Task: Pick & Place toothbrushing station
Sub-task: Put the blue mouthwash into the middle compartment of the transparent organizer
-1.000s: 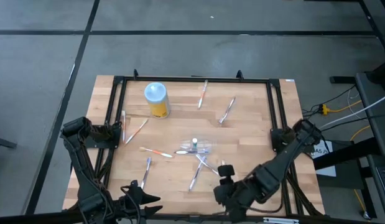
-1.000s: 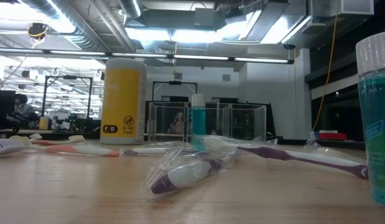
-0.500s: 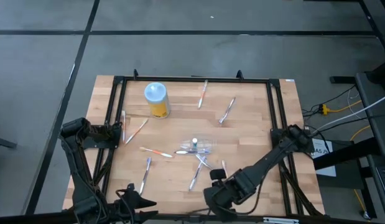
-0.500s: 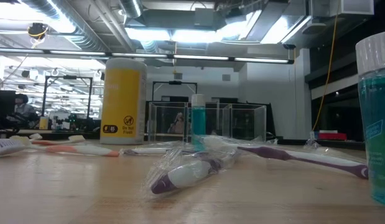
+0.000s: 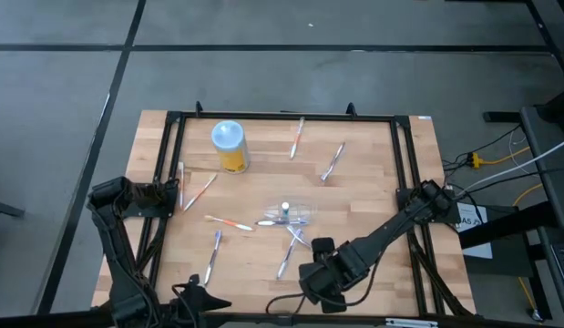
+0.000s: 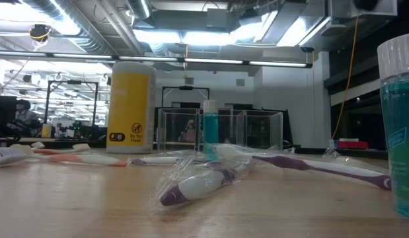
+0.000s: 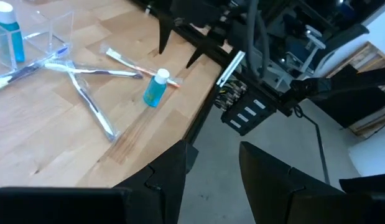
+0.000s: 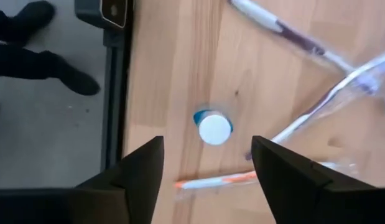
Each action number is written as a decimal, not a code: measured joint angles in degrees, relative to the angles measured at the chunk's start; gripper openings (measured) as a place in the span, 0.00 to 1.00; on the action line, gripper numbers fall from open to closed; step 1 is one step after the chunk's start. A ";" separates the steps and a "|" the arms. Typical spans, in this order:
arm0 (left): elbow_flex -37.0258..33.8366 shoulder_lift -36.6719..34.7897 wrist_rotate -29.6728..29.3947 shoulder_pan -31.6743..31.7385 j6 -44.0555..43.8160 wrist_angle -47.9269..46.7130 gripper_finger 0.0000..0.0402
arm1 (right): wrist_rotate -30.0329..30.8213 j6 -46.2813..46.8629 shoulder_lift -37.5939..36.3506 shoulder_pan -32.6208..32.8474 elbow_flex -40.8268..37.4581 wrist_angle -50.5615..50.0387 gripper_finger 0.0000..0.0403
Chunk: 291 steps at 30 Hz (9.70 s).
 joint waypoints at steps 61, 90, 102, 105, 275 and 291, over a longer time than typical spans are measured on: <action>0.00 1.25 1.46 -0.09 -0.67 2.60 0.36 | -2.62 0.42 -1.03 -0.59 -11.71 11.48 0.39; 0.00 1.25 1.44 -0.11 -1.76 2.62 0.36 | -1.89 -0.27 -1.03 -0.69 -12.50 13.62 0.34; 0.00 1.23 1.11 -0.10 -1.71 3.02 0.36 | -0.63 -0.29 -1.03 -0.69 -12.47 14.45 0.24; 0.00 1.23 1.05 -0.09 -1.69 3.01 0.36 | 0.14 -0.30 -0.91 -0.70 -10.73 14.10 0.24; 0.00 1.21 -2.86 10.16 6.41 11.44 0.36 | -12.69 -58.02 -2.69 -38.31 -13.49 13.41 0.24; 0.00 1.21 -2.86 10.21 5.79 11.56 0.36 | -12.85 -56.64 -3.02 -38.05 -16.83 14.62 0.41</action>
